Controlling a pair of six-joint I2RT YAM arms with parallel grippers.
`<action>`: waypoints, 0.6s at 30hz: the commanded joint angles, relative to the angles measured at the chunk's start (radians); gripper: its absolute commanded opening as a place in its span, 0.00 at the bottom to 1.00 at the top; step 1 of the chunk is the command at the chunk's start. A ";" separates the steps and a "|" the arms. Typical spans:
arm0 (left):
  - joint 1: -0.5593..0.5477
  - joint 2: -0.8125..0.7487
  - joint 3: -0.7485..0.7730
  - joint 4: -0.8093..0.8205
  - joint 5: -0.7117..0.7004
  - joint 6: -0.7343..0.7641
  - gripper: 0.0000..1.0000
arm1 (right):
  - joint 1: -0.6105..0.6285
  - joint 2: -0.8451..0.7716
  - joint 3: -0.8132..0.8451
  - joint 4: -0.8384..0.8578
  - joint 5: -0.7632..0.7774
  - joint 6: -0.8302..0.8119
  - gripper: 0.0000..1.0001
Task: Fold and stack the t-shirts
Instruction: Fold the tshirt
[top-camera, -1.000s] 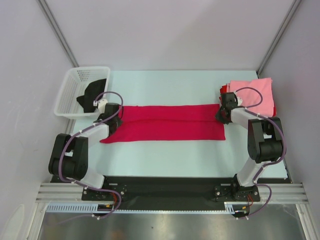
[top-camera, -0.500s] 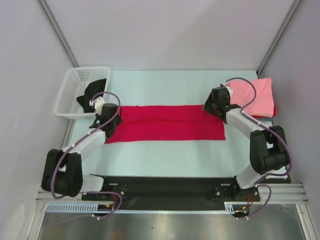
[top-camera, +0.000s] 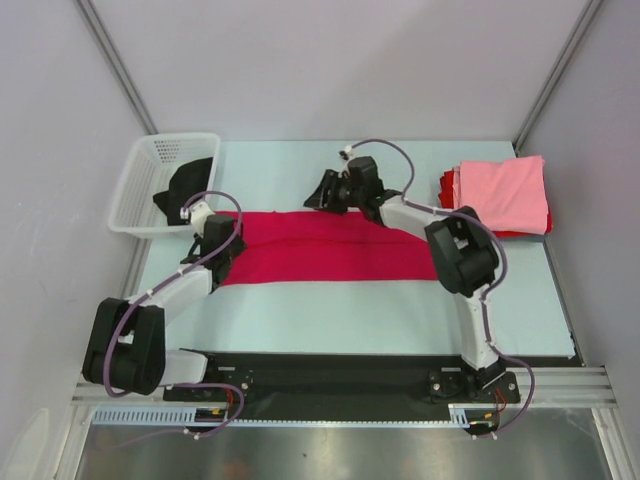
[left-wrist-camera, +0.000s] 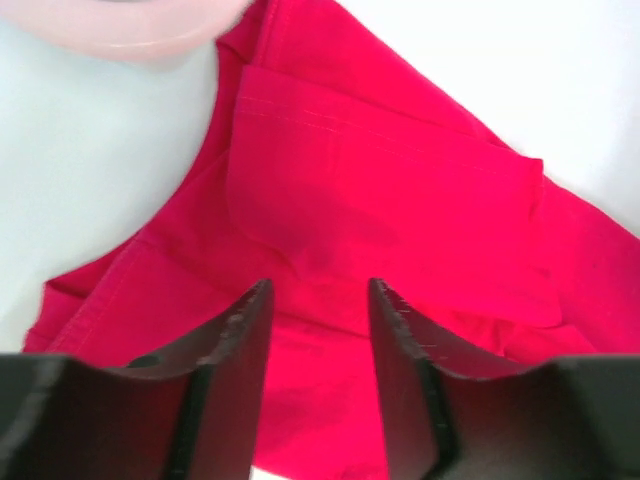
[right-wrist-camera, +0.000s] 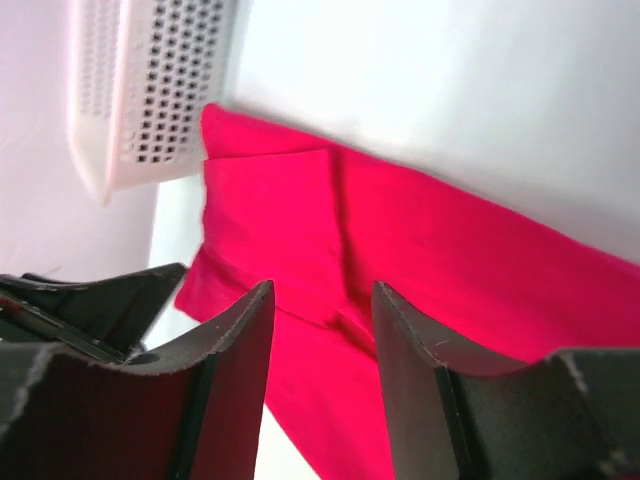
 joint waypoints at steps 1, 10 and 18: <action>-0.004 0.040 0.020 0.071 0.040 -0.024 0.46 | 0.037 0.116 0.142 0.056 -0.124 0.064 0.48; -0.004 0.104 0.054 -0.031 0.028 -0.068 0.15 | 0.085 0.326 0.392 0.024 -0.189 0.117 0.47; -0.004 0.130 0.031 -0.023 0.083 -0.076 0.09 | 0.108 0.432 0.508 -0.027 -0.163 0.104 0.46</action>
